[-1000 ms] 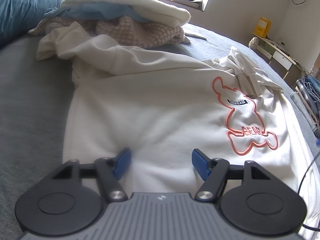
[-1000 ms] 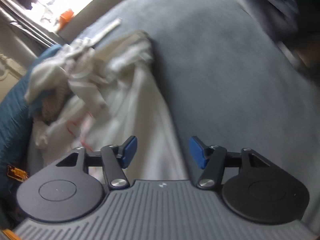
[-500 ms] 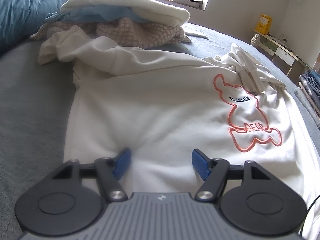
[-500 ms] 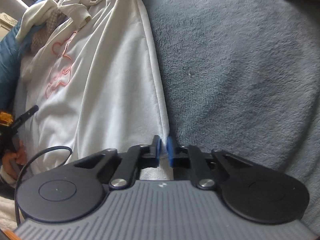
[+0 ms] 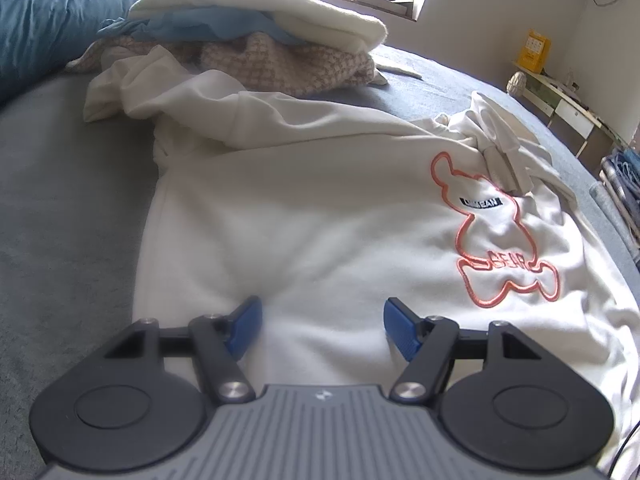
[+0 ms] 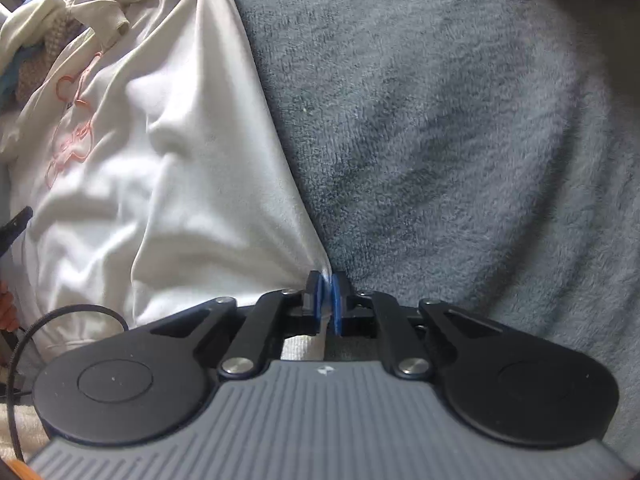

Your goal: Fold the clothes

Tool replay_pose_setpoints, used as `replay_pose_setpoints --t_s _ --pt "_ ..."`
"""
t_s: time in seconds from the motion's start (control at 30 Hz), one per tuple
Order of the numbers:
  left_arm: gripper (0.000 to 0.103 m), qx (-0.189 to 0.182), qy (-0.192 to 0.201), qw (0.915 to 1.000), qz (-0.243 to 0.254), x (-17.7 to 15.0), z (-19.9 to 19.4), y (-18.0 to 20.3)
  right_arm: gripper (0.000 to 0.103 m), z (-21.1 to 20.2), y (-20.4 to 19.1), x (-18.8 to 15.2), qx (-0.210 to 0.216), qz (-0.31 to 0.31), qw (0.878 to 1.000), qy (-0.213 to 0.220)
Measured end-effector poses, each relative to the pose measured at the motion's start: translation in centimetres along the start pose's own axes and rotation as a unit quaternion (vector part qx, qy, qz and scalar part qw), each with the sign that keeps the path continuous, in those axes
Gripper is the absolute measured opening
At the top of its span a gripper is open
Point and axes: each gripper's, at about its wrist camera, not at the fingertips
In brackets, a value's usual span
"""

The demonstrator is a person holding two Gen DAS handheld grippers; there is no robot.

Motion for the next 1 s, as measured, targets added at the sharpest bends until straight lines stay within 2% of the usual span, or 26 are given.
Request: replay_pose_setpoints --t_s 0.03,0.1,0.2,0.27,0.37,0.47,0.6,0.77,0.9,1.0 --pt "0.069 -0.001 -0.001 1.0000 -0.004 0.1 -0.1 -0.1 0.011 -0.4 0.0 0.0 0.007 0.001 1.000 0.006" --pt "0.069 -0.004 0.001 1.0000 -0.008 0.2 -0.5 -0.3 0.029 -1.5 0.2 -0.2 0.015 0.007 1.000 0.023" --pt "0.069 -0.006 0.004 1.0000 -0.005 0.3 -1.8 -0.8 0.040 -2.8 1.4 -0.7 0.039 0.033 0.998 0.048" --pt "0.069 -0.009 -0.002 0.9999 -0.005 -0.1 -3.0 -1.6 0.041 -3.2 2.4 -0.9 0.057 0.051 0.996 0.056" --pt "0.069 -0.017 -0.034 0.9992 -0.010 -1.8 -5.2 -3.6 0.041 -2.9 3.5 -1.2 0.089 0.065 0.992 0.056" --pt "0.069 -0.025 -0.067 0.9973 -0.016 -3.5 -7.3 -5.6 0.041 -2.3 3.6 -1.4 0.122 0.067 0.989 0.040" --pt "0.068 -0.036 -0.110 0.9930 -0.024 -5.7 -10.1 -8.3 0.041 -1.3 3.6 -1.1 0.148 0.059 0.987 0.021" --pt "0.057 -0.068 -0.167 0.9820 -0.056 -9.5 -10.4 -8.7 0.040 -0.4 5.0 -1.7 0.182 0.088 0.979 -0.001" --pt "0.052 -0.079 -0.184 0.9777 -0.063 -11.8 -9.8 -7.8 0.040 0.0 5.3 -2.2 0.198 0.099 0.975 -0.026" --pt "0.050 -0.078 -0.184 0.9775 -0.067 -12.6 -9.5 -7.6 0.040 0.2 4.9 -2.4 0.197 0.093 0.975 -0.050"
Point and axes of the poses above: each gripper's, at about its wrist camera, not at the fingertips, and z roughly the way its jaws point, y to its right, x to its top, and after that the axes turned 11 degrees about x, right-handed
